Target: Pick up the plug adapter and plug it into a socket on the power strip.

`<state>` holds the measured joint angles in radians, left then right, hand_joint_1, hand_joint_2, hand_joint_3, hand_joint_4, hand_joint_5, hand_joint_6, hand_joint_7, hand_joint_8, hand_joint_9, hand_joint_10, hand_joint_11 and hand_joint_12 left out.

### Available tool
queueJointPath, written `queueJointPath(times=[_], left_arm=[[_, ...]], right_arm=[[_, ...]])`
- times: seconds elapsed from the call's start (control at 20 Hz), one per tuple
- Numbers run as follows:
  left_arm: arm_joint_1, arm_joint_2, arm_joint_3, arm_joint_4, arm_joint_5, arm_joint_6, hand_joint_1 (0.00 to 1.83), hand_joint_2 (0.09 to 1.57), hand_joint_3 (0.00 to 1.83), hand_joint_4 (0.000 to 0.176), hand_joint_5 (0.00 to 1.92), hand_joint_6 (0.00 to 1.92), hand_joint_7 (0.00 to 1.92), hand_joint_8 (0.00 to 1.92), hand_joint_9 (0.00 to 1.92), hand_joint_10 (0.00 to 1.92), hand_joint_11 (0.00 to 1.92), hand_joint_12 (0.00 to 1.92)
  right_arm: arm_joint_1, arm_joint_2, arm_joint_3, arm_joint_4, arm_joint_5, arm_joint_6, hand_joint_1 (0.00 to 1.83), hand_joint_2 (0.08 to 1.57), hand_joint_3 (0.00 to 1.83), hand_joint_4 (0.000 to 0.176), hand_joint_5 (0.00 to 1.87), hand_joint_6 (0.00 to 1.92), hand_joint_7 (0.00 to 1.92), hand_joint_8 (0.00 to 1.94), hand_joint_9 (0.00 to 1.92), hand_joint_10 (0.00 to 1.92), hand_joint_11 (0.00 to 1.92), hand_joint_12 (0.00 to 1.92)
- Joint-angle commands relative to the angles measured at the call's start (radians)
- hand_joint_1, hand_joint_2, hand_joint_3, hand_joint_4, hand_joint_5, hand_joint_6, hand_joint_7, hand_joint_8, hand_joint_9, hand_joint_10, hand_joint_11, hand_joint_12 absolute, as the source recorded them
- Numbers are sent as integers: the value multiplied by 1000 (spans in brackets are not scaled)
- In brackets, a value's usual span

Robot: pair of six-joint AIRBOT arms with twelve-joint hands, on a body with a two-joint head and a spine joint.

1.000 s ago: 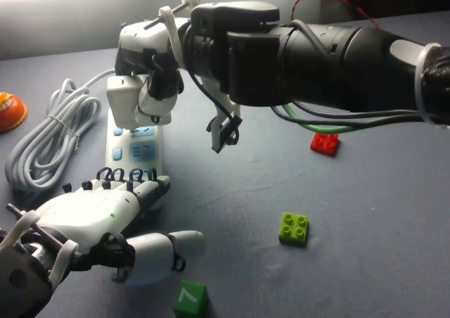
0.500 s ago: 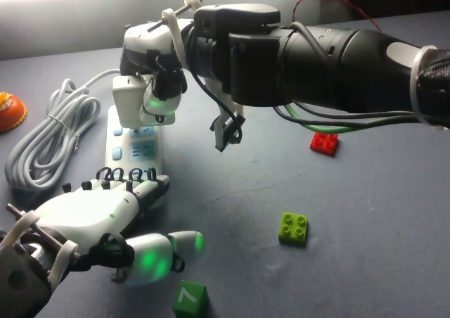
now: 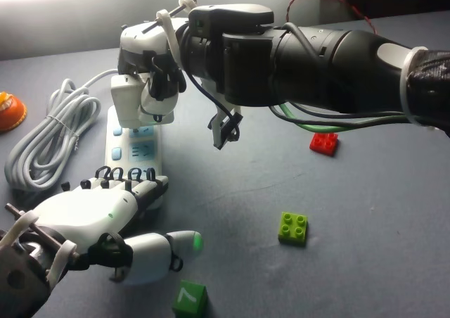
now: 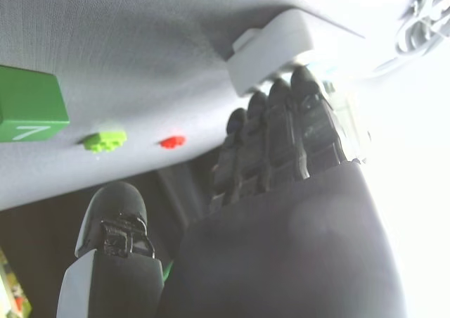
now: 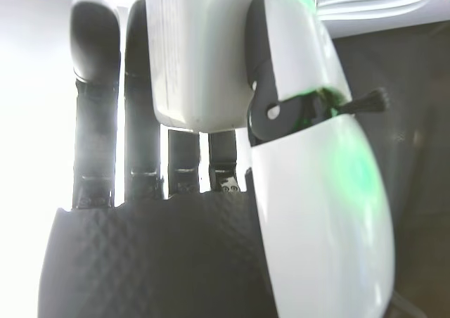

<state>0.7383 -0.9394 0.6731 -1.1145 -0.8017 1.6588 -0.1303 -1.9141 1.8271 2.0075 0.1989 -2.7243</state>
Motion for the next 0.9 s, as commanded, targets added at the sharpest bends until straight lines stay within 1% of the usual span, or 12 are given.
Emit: queueJointPath(times=[0.0, 0.05, 0.1, 0.2, 0.4, 0.45, 0.5, 0.55, 0.65, 0.7, 0.8, 0.85], left_arm=[[-4, 2, 6, 26, -67, -5, 1, 1217, 0, 0, 78, 2, 105, 3, 91, 2, 0, 295], [-4, 2, 6, 26, -68, -5, 0, 1218, 1, 0, 83, 3, 113, 3, 97, 3, 0, 317], [-4, 2, 7, 26, -68, -5, 0, 1219, 0, 0, 60, 3, 80, 4, 65, 4, 0, 235], [-4, 2, 7, 26, -68, -9, 0, 1213, 0, 0, 60, 5, 80, 6, 66, 7, 0, 217], [-4, 3, 8, 26, -68, -11, 0, 1210, 0, 0, 70, 4, 97, 5, 79, 5, 0, 263], [-4, 3, 8, 26, -68, -11, 10, 1214, 1, 0, 73, 1, 104, 1, 90, 2, 0, 289], [-4, 3, 8, 26, -68, -11, 0, 1206, 0, 0, 58, 5, 87, 4, 71, 5, 0, 207], [-4, 3, 9, 26, -70, -11, 0, 1206, 0, 0, 69, 5, 95, 4, 77, 5, 0, 238], [-4, 3, 9, 26, -75, -11, 21, 1213, 0, 0, 74, 4, 100, 4, 78, 3, 0, 213], [-4, 3, 9, 26, -75, -11, 12, 1213, 0, 0, 68, 1, 96, 1, 74, 1, 0, 188], [-4, 3, 8, 26, -77, -11, 19, 1214, 1, 0, 71, 2, 95, 1, 71, 0, 0, 182], [-4, 3, 8, 26, -77, -11, 9, 1214, 0, 0, 70, 1, 96, 1, 74, 1, 0, 215]], right_arm=[[7, -3, 4, -15, -39, -5, 1367, 1157, 0, 0, 801, 1020, 944, 1065, 848, 1413, 761, 1469], [7, -5, 4, -15, -44, -13, 1369, 1154, 0, 0, 818, 990, 948, 1067, 848, 1408, 767, 1464], [5, -8, 4, -15, -45, -19, 1369, 1153, 0, 0, 842, 951, 951, 1087, 823, 1423, 767, 1461], [-2, -14, 4, -15, -45, -31, 1369, 1152, 0, 0, 841, 953, 943, 1082, 837, 1421, 762, 1458], [-13, -22, 4, -15, -46, -47, 1368, 1154, 0, 0, 817, 997, 948, 1053, 848, 1417, 743, 1480], [-17, -24, 4, -15, -48, -53, 1370, 1149, 0, 0, 825, 985, 955, 1032, 861, 1409, 785, 1444], [-20, -25, 4, -15, -48, -58, 1364, 1168, 1, 0, 787, 1026, 913, 1119, 829, 1450, 758, 1487], [-24, -26, 4, -15, -52, -62, 1365, 1165, 0, 0, 791, 1016, 918, 1114, 835, 1440, 765, 1496], [-30, -30, 5, -15, -59, -75, 1376, 1137, 0, 0, 867, 882, 980, 1050, 890, 1412, 740, 1534], [-32, -32, 5, -15, -60, -79, 1369, 1156, 2, 0, 815, 971, 933, 1097, 852, 1429, 753, 1511], [-35, -38, 7, -15, -60, -79, 1364, 1168, 1, 0, 802, 994, 908, 1130, 822, 1467, 721, 1518], [-37, -39, 7, -15, -60, -79, 1366, 1163, 0, 0, 811, 981, 920, 1112, 831, 1453, 729, 1517]])
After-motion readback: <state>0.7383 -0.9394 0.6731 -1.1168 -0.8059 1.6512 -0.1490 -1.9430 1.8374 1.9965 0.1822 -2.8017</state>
